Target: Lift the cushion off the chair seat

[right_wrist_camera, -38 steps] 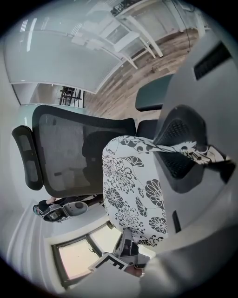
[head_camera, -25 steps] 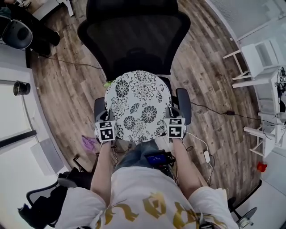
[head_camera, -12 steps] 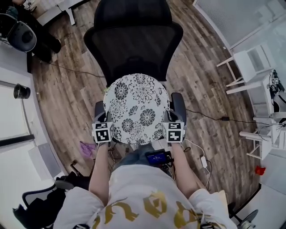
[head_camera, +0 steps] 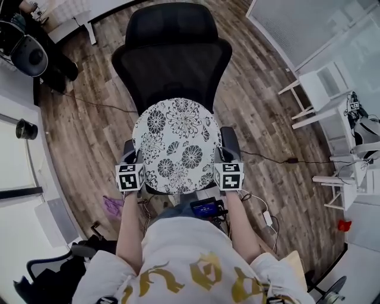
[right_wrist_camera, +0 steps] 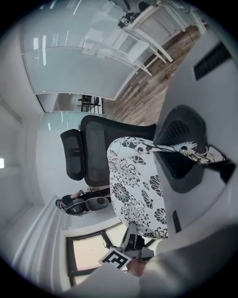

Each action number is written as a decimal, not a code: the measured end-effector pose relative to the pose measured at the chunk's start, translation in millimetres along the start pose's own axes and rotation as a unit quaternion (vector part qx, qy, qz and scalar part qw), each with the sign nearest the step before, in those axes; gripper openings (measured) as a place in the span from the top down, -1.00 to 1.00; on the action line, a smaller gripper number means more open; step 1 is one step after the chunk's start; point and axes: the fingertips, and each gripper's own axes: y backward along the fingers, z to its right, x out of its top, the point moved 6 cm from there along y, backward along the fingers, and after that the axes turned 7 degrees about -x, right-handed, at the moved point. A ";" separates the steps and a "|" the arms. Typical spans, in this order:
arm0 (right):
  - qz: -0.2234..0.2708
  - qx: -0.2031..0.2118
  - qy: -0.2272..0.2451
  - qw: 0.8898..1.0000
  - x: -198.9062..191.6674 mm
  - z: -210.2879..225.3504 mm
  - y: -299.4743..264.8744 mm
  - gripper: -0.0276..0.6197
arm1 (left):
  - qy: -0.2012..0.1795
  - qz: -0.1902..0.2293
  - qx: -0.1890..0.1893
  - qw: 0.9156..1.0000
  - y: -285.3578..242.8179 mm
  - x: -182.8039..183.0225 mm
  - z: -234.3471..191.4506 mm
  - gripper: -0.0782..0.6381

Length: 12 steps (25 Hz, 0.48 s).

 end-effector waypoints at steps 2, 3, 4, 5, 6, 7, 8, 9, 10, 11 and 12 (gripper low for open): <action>0.006 -0.003 -0.001 1.000 3.4 1.2 5.6 0.85 | 0.002 0.007 -0.006 1.000 5.6 3.3 2.3 0.69; 0.009 -0.004 -0.003 1.000 4.6 1.9 7.7 0.85 | 0.003 0.009 -0.009 1.000 7.7 4.1 3.9 0.69; 0.011 -0.004 -0.005 1.000 4.8 2.0 9.7 0.85 | 0.003 0.011 -0.011 1.000 9.9 3.7 5.5 0.69; 0.012 -0.002 -0.009 1.000 4.1 1.4 11.5 0.85 | 0.003 0.012 -0.013 1.000 11.9 2.3 6.9 0.69; 0.013 0.003 -0.013 1.000 2.9 0.3 12.8 0.85 | 0.003 0.012 -0.014 1.000 13.2 0.6 7.7 0.69; 0.014 0.009 -0.018 1.000 1.7 -0.6 13.6 0.85 | 0.001 0.011 -0.015 1.000 13.7 -0.6 7.9 0.69; 0.014 0.014 -0.023 1.000 0.4 -0.8 14.0 0.85 | -0.002 0.009 -0.016 1.000 13.7 -1.1 7.9 0.69; 0.014 0.016 -0.028 0.999 -0.8 -0.1 14.5 0.85 | -0.004 0.008 -0.017 1.000 14.1 -0.8 7.8 0.69; 0.013 0.015 -0.032 0.999 -1.5 1.1 15.1 0.85 | -0.006 0.008 -0.017 1.000 15.2 0.3 7.5 0.69; 0.014 0.013 -0.035 0.999 -1.5 2.5 15.5 0.85 | -0.006 0.011 -0.017 1.000 16.9 2.1 7.1 0.69; 0.015 0.011 -0.038 0.999 -1.2 3.9 16.0 0.85 | -0.006 0.014 -0.015 1.000 18.6 4.2 6.6 0.69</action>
